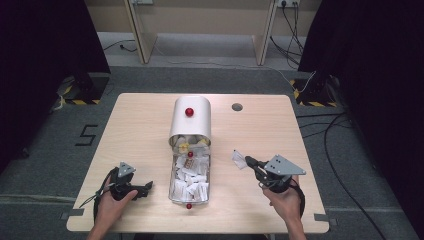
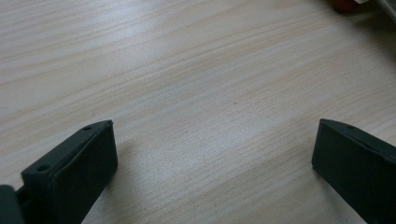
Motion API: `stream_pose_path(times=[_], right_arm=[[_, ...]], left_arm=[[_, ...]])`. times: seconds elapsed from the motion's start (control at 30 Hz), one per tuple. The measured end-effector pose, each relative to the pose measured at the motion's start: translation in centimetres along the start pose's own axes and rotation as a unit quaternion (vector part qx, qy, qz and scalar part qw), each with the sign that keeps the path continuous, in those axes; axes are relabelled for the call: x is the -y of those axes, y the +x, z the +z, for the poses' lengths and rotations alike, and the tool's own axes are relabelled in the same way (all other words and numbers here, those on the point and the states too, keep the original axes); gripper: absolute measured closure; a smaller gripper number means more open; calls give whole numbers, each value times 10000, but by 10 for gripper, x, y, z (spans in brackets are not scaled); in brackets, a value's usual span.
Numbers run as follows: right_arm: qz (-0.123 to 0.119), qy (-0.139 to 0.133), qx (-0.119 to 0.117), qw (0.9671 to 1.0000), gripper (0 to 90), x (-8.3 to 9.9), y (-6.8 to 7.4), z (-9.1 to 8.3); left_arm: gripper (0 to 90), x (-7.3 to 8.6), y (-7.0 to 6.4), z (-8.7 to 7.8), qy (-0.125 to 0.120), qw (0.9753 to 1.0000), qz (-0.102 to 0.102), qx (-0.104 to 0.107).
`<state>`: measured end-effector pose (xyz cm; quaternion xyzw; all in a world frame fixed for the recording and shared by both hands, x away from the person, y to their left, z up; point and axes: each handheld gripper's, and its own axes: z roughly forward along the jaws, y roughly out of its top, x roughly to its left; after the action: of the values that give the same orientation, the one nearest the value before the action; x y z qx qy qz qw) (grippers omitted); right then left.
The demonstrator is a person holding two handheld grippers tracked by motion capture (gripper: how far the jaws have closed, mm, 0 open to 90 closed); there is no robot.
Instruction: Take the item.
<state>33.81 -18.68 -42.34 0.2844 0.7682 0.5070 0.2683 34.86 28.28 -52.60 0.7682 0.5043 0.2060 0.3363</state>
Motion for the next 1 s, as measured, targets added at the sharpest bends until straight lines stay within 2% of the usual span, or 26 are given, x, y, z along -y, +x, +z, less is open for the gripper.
stream_pose_path(times=[0.5, 1.0], right_arm=[[166, 136, 266, 9994, 900, 11, -19, -5], [253, 298, 484, 9981, 900, 22, -31, -4]], left_arm=[[0, 0, 0, 0, 0, 10000, -1, 0], [0, 0, 0, 0, -1, 10000, -1, 0]])
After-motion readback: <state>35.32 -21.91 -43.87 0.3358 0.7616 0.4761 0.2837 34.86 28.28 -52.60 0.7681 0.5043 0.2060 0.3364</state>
